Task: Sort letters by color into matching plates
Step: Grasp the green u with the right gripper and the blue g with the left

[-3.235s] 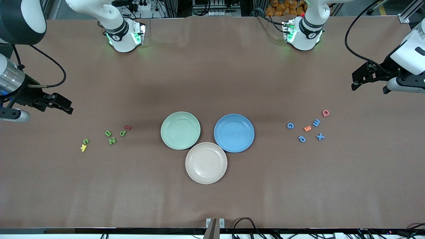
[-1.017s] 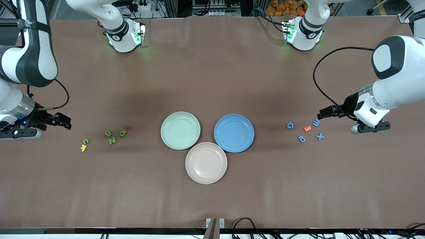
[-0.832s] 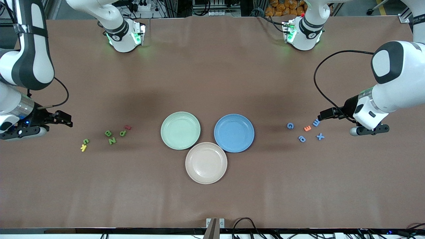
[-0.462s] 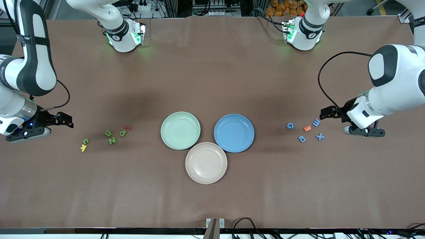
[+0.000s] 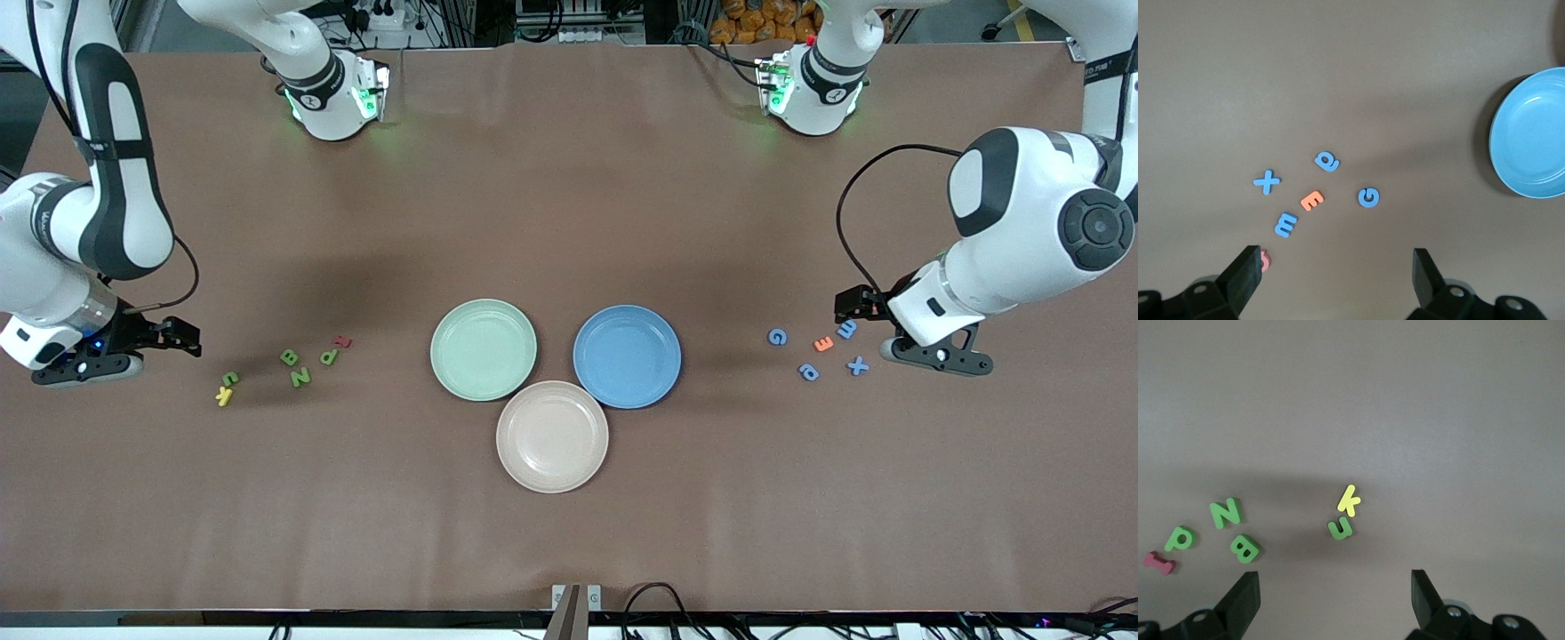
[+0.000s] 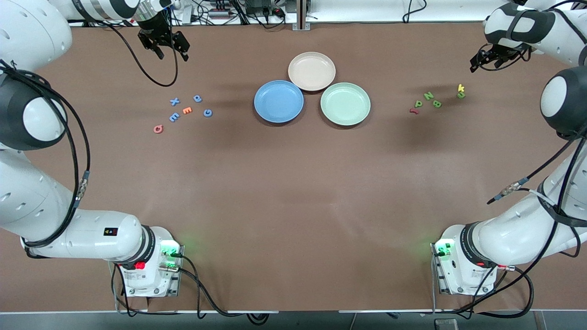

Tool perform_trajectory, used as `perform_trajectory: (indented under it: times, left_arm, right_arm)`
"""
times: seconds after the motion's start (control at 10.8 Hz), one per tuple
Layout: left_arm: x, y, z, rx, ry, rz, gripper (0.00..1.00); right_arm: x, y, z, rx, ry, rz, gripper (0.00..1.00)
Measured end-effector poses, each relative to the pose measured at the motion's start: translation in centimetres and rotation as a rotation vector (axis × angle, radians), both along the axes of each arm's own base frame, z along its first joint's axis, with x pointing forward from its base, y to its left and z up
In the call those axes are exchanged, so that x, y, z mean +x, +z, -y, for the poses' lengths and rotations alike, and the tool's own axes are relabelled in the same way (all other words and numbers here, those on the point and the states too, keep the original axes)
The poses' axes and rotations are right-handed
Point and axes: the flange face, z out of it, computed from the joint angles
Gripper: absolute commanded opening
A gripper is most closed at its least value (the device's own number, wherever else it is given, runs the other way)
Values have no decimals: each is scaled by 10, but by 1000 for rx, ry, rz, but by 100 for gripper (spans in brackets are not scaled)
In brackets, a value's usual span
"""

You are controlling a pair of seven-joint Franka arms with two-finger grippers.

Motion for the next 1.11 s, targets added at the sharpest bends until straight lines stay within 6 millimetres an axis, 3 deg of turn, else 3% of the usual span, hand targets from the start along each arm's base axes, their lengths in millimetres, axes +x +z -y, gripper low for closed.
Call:
perform_trajectory:
  times: [0.18,0.37,0.83,1.11]
  left_arm:
    - [5,6,2,43,-109,30,100]
    - [4,5,-12,52,-96,-13,100]
    - [7,-9,-37,69,38,-40,100]
    - [6,-28,-43,205,19,7,100]
  right_arm:
    - [4,-18,-5,0,-2,4,100]
    - [9,-43,-16,-2,14,10,100]
    - [-3,-100,4,9,-25,-28,100]
    - [-10,-129,2,5,-29,-56,100]
